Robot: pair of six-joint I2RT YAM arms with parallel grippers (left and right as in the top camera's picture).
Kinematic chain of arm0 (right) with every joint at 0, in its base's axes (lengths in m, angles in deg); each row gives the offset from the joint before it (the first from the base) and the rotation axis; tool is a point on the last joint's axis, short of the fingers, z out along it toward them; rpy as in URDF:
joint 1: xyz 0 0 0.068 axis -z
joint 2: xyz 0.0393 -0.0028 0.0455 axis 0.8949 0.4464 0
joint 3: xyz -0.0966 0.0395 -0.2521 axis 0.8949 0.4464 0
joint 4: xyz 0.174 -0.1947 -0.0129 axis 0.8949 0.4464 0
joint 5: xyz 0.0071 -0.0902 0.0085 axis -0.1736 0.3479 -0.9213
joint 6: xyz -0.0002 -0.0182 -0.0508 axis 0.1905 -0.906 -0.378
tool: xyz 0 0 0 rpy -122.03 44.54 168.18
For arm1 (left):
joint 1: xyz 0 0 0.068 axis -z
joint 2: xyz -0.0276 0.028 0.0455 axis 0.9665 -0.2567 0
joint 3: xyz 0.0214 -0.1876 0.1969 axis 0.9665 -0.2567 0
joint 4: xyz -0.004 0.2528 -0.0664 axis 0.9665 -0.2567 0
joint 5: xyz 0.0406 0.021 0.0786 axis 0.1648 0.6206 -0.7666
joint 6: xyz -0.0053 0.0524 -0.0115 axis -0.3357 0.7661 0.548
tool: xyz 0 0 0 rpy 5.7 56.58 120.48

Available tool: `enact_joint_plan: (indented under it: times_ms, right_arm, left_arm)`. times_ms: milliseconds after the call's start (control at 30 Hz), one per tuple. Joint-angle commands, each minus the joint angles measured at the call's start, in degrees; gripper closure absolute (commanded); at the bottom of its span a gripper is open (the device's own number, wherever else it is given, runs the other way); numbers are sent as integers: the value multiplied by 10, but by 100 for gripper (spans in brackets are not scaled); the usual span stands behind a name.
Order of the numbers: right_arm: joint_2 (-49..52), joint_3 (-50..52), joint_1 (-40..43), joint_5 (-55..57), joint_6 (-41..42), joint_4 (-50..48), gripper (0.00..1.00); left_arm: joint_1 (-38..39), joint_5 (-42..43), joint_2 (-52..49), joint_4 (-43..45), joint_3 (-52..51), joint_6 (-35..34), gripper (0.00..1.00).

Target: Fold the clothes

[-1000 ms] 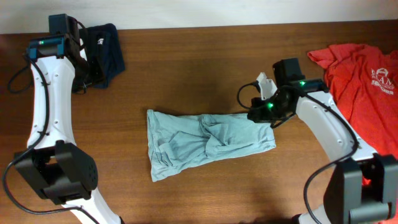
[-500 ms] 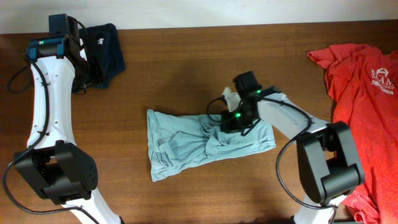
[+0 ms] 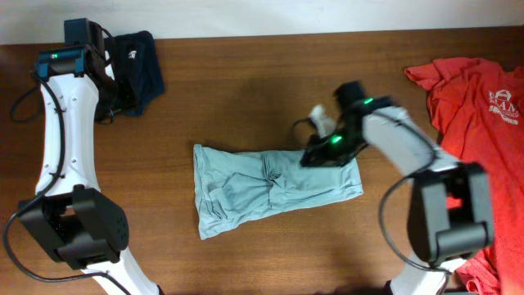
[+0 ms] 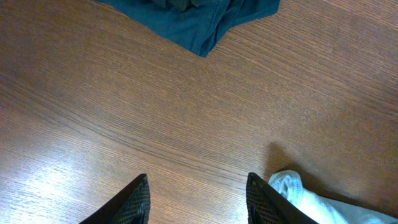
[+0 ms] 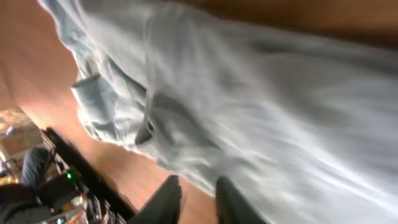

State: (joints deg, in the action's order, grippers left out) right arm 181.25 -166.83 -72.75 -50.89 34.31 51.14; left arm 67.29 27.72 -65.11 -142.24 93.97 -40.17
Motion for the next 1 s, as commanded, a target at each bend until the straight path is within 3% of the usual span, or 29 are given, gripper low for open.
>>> enact_joint_plan:
  times_ms: [0, 167, 233, 633, 967]
  right_arm:
    - [-42, -47, 71, 29, -67, 48, 67]
    - [-39, -24, 134, 111, -84, 64, 41]
    - [-37, -7, 146, 141, -84, 62, 36]
    - [-30, 116, 164, 104, -71, -74, 32]
    - [-30, 191, 164, 74, -71, -160, 43]
  left_arm:
    - [3, -2, -2, 1, 2, 3, 50]
    - [7, -2, -2, 2, 2, -6, 50]
    - [8, -2, -2, 2, 2, -6, 50]
    - [9, -2, -2, 3, 1, -6, 50]
    - [17, -2, -2, 3, 1, -6, 50]
